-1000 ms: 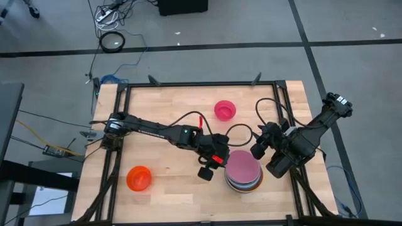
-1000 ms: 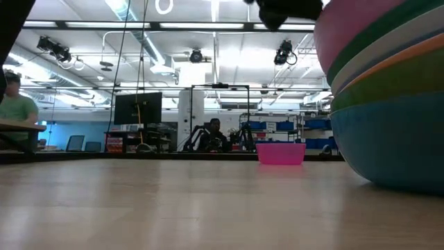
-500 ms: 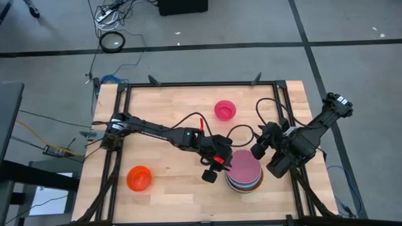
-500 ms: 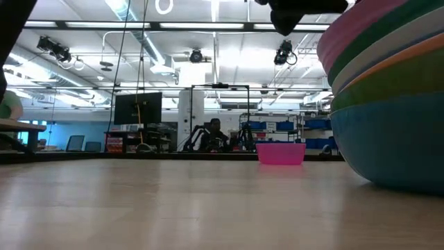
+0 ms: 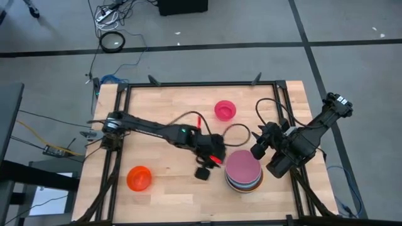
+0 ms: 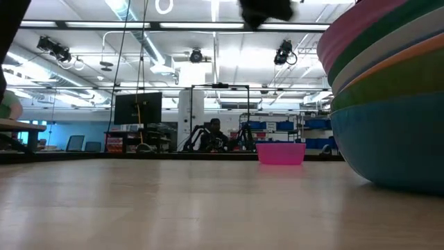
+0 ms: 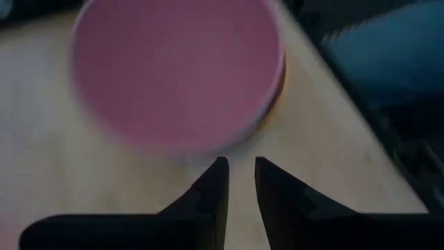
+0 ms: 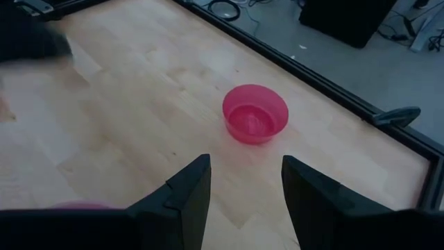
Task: Nest bowls inside each other
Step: Stack the light pink bowl on top of the pink bowl
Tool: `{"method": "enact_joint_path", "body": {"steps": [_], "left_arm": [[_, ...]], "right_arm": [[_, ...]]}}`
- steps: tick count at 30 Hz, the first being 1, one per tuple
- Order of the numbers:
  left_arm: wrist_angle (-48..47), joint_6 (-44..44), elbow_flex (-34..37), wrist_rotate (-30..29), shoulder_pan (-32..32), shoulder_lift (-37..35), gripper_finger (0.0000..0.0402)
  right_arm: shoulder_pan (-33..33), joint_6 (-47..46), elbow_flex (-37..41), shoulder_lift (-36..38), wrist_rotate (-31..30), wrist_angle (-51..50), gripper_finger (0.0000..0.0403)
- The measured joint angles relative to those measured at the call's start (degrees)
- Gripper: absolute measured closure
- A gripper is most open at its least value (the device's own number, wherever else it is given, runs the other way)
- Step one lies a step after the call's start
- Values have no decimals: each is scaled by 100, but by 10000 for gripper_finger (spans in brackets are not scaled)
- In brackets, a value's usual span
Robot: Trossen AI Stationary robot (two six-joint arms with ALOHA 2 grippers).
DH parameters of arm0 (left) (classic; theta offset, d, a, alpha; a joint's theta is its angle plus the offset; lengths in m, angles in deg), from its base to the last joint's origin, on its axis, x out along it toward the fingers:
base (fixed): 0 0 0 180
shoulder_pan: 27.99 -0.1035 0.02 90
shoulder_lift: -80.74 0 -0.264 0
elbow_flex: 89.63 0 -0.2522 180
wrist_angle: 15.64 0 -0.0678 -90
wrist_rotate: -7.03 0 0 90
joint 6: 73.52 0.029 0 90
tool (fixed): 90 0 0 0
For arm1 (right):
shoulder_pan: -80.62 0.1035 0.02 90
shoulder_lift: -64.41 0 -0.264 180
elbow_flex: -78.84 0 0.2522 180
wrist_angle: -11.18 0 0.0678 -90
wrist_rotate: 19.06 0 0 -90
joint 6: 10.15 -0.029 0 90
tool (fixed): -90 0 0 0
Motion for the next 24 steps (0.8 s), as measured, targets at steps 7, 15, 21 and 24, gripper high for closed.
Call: {"method": "enact_joint_path", "body": {"steps": [7,15,21,24], "left_arm": [[-2706,-779,-293,-471,161,-744,321],[-4377,-2307,-283,-1433,985,-1424,321],[-5098,-3361,-284,-2007,1572,-1640,321],[-5007,-3717,-190,-2060,1770,-1736,321]], "right_arm": [[149,15,2,-1,-188,6,238],[196,24,2,-2,-312,2,252],[238,123,2,-2,-300,29,257],[279,200,2,-2,-276,161,257]]}}
